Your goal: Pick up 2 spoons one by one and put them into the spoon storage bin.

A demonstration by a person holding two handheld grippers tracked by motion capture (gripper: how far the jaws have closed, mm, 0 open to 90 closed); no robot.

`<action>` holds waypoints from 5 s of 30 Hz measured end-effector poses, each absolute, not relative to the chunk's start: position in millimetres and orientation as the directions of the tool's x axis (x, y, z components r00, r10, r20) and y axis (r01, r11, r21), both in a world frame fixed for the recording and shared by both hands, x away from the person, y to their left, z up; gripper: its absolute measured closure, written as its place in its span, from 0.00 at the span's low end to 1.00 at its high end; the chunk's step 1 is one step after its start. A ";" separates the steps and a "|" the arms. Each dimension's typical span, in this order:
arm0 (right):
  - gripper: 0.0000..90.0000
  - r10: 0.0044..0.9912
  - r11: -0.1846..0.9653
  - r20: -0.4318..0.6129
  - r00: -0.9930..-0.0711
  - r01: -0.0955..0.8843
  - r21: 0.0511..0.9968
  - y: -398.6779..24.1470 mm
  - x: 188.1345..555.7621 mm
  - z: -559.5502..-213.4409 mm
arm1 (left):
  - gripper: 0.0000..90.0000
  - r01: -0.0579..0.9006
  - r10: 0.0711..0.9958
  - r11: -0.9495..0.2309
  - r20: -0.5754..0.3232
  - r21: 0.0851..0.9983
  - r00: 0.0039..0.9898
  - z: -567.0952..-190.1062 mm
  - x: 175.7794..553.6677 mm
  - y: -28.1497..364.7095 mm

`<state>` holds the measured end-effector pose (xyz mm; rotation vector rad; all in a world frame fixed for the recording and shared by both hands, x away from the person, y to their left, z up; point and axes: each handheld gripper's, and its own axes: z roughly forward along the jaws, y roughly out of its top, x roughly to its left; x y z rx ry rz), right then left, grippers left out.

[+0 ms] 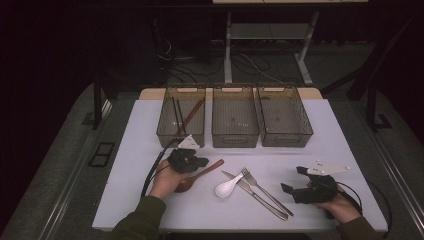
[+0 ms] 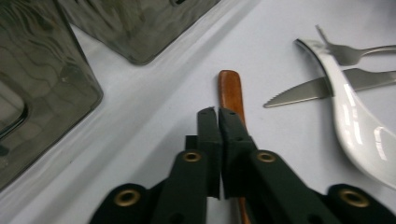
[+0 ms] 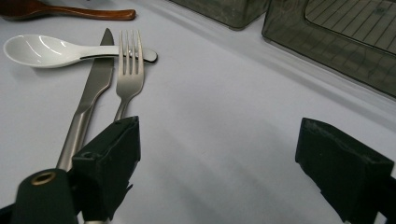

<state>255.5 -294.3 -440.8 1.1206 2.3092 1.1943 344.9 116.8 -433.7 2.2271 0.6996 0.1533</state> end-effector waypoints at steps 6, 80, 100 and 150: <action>0.16 0.757 0.343 0.077 -0.649 0.495 0.798 -294.2 254.4 -439.4 | 0.78 0.424 0.522 -0.524 -0.115 0.739 0.845 -426.1 331.8 127.8; 0.16 0.745 0.369 0.062 -0.664 0.489 0.790 -290.4 254.8 -440.5 | 0.90 0.443 0.540 -0.595 -0.075 0.671 0.838 -430.7 279.7 167.9; 0.16 0.741 0.373 0.061 -0.668 0.486 0.790 -290.1 254.4 -440.4 | 0.92 0.417 0.537 -0.593 -0.047 0.689 0.842 -423.8 278.3 168.4; 0.16 0.739 0.360 0.078 -0.669 0.490 0.794 -288.7 257.0 -441.4 | 0.92 0.394 0.565 -0.497 -0.056 0.773 0.823 -395.4 304.3 150.3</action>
